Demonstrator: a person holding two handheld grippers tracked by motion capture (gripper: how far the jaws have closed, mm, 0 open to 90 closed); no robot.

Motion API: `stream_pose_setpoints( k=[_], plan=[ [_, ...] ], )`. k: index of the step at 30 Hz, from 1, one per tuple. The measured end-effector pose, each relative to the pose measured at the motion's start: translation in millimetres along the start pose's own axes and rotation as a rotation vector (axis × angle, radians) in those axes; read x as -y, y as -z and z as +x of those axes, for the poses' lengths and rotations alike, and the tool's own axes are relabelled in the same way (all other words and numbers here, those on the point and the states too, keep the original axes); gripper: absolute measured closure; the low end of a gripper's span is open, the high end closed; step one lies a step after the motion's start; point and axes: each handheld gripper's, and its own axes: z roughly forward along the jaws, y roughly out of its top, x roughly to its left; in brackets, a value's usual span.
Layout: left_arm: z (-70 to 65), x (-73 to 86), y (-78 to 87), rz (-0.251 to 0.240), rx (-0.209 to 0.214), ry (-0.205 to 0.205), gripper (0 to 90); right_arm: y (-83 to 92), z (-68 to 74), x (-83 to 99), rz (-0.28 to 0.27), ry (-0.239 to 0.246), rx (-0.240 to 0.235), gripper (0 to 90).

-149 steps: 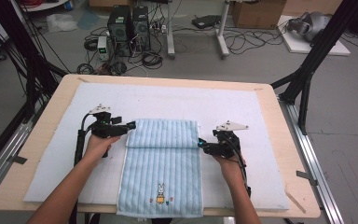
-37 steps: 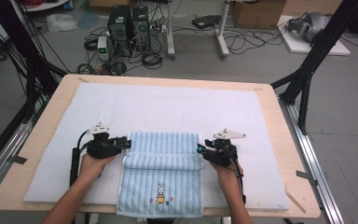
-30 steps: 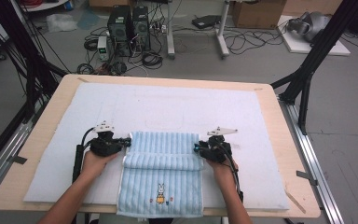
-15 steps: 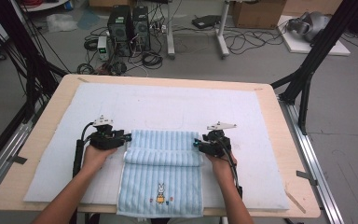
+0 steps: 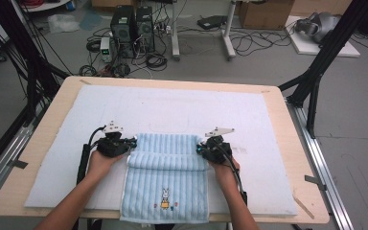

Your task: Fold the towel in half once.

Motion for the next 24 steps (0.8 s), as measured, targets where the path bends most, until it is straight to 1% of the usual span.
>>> stream_pose_setpoints(
  k=[1, 2, 3, 4, 5, 6, 8, 9, 10, 12, 14, 16, 17, 18, 19, 20, 22, 24],
  plan=[
    [2.3, -1.0, -0.6, -0.005, 0.008, 0.019, 86.1, -0.1, -1.3, 0.1, -0.005, -0.009, -0.008, 84.7],
    [4.5, -2.8, -1.2, -0.012, 0.011, 0.030, 86.2, 0.1, -2.4, 0.0, -0.010, -0.015, -0.005, 84.8],
    [5.8, -3.8, -2.2, -0.033, 0.008, 0.041, 86.2, -0.1, -3.5, -0.4, -0.017, -0.013, 0.003, 84.8],
    [7.0, -4.6, -3.4, -0.043, 0.006, 0.048, 86.2, -0.8, -5.1, -1.2, -0.025, -0.013, 0.009, 84.8],
    [8.2, -5.6, -5.2, -0.039, 0.003, 0.056, 86.2, -1.4, -6.2, -2.3, -0.027, -0.015, 0.015, 84.8],
    [9.8, -7.8, -7.0, -0.029, 0.009, 0.063, 86.2, -2.3, -7.5, -3.9, -0.030, -0.009, 0.025, 84.8],
    [12.8, -15.7, -8.5, -0.042, -0.005, 0.062, 86.2, -4.0, -9.6, -8.7, -0.039, -0.009, 0.037, 84.8],
    [13.6, -21.5, -8.5, -0.052, -0.013, 0.056, 86.2, -4.9, -11.2, -11.8, -0.046, -0.005, 0.046, 84.8],
    [14.6, -26.7, -8.5, -0.076, -0.020, 0.041, 86.2, -5.8, -12.8, -15.1, -0.056, -0.005, 0.049, 84.8],
    [17.2, -36.7, -10.2, -0.084, -0.042, 0.006, 86.0, -7.5, -16.3, -21.0, -0.075, -0.007, 0.056, 84.7],
    [20.3, -43.9, -13.4, -0.104, -0.045, 0.001, 86.0, -9.4, -19.6, -26.6, -0.089, -0.009, 0.067, 84.7],
    [24.2, -49.8, -16.5, -0.116, -0.050, -0.008, 86.0, -11.3, -24.2, -32.4, -0.105, 0.010, 0.075, 84.7],
    [25.6, -50.7, -18.0, -0.147, -0.058, -0.010, 86.0, -12.1, -26.6, -35.7, -0.107, 0.007, 0.080, 84.7],
    [27.2, -52.1, -20.0, -0.153, -0.063, -0.008, 86.0, -13.5, -29.0, -39.6, -0.106, 0.004, 0.086, 84.7],
    [29.3, -54.1, -22.5, -0.137, -0.071, -0.018, 85.9, -15.2, -32.1, -43.7, -0.111, 0.015, 0.092, 84.7],
    [30.9, -55.4, -24.7, -0.138, -0.093, -0.028, 86.0, -16.8, -34.3, -47.9, -0.117, 0.013, 0.096, 84.7],
    [35.3, -59.4, -29.1, -0.142, -0.095, -0.018, 87.0, -21.1, -39.3, -55.4, -0.111, 0.016, 0.109, 84.7],
    [37.7, -64.1, -31.4, -0.155, -0.104, -0.021, 87.1, -25.7, -43.3, -60.9, -0.101, 0.020, 0.127, 84.7]
  ],
)
